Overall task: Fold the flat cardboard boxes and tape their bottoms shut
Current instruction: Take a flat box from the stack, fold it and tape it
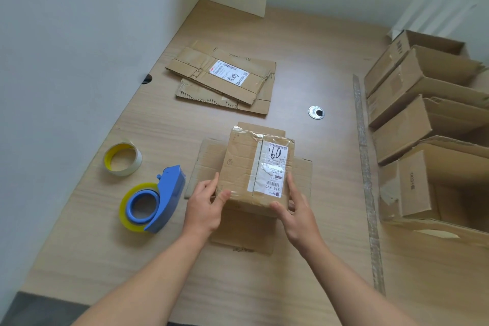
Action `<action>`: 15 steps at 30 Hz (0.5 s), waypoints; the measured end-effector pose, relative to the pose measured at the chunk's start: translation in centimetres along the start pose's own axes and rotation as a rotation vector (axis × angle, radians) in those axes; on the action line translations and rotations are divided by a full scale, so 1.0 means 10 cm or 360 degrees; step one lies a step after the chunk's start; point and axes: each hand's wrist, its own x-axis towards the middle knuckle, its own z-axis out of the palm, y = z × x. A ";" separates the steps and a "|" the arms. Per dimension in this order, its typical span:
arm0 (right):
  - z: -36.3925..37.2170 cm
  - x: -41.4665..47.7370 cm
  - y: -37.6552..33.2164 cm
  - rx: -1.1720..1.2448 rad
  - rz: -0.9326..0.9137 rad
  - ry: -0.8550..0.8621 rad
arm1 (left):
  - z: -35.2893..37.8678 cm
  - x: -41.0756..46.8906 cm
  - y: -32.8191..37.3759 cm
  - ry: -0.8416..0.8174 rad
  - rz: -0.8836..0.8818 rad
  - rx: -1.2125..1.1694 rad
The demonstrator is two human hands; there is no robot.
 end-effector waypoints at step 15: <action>-0.27 0.94 -0.55 -0.0399 -0.0168 0.0134 | -0.31 1.01 0.78 -0.0281 0.0366 0.0546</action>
